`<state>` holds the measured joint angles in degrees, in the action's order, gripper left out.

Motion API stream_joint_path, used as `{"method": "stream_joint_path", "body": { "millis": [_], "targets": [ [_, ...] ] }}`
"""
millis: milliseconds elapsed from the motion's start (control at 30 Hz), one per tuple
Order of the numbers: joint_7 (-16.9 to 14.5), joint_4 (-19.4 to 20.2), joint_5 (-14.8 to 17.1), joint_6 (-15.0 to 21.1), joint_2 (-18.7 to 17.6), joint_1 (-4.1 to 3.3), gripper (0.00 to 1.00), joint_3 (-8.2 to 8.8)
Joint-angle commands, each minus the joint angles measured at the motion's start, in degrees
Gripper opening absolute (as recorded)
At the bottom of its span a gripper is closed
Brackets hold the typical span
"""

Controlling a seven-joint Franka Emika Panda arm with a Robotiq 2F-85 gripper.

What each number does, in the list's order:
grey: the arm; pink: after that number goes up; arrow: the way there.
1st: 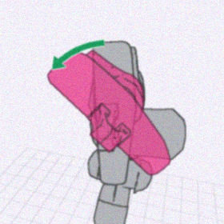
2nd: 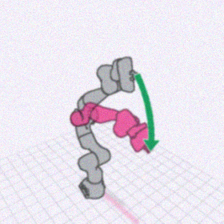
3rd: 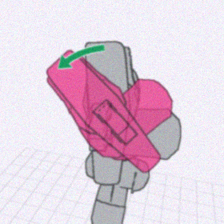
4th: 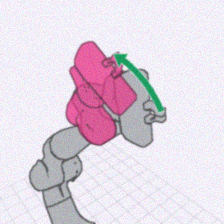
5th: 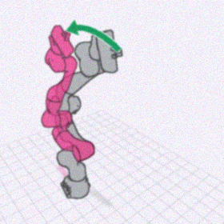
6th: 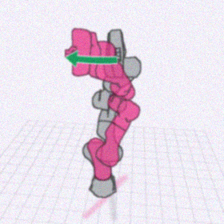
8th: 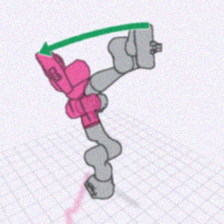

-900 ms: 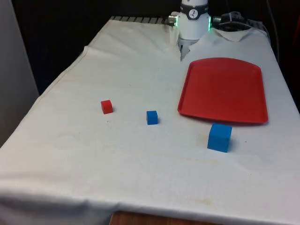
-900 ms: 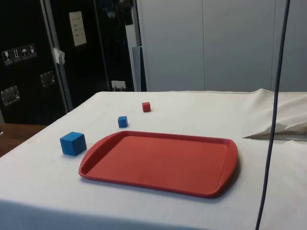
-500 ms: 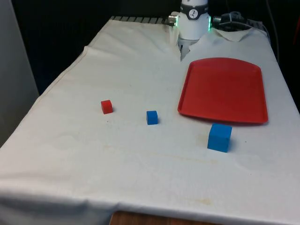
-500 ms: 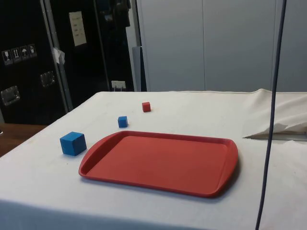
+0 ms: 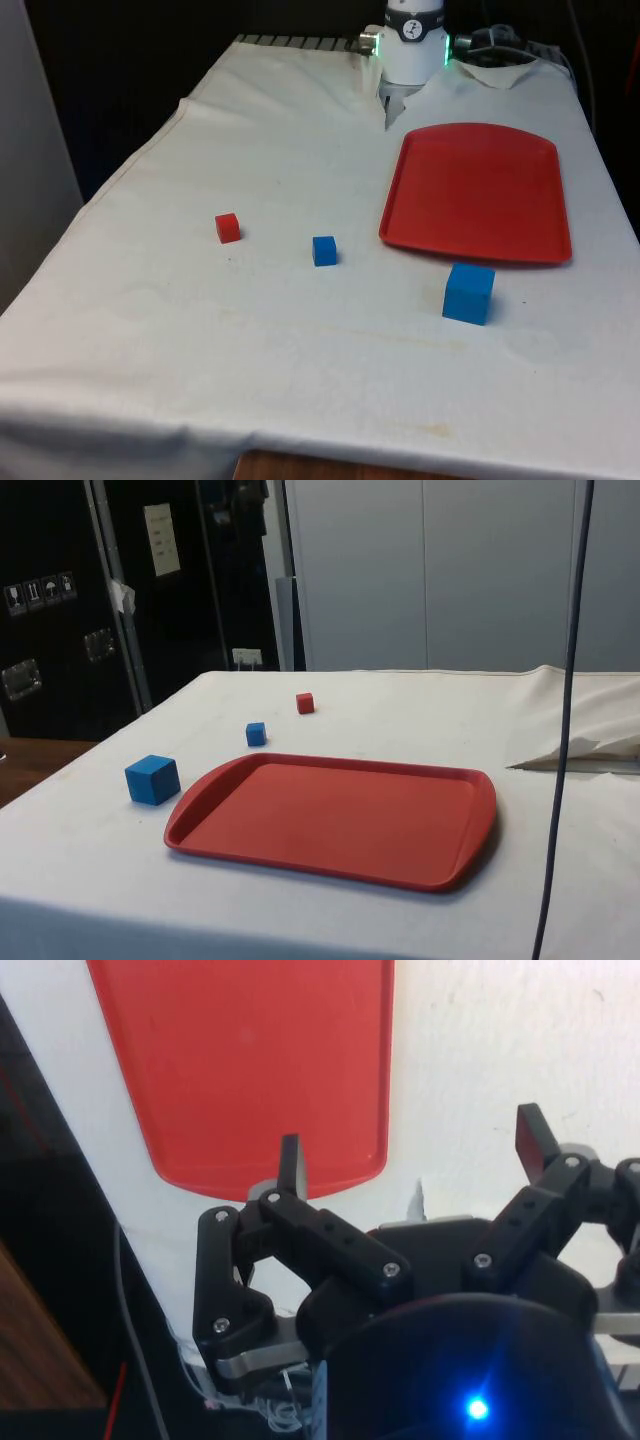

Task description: Pick up the largest block and place it onto the tray.

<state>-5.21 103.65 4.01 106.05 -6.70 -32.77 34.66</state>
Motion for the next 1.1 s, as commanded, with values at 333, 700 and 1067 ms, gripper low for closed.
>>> {"method": "stream_joint_path", "body": {
  "millis": [333, 700, 1067],
  "targets": [
    [1.32, -2.35, 2.01, 4.98, -2.92, -0.17, 1.0, -0.69],
    [2.01, -5.39, 4.13, 8.71, -7.39, -0.11, 1.0, -1.26],
    [1.95, -9.11, 7.33, 11.69, -12.72, 0.11, 1.0, -1.43]
  ]
}}
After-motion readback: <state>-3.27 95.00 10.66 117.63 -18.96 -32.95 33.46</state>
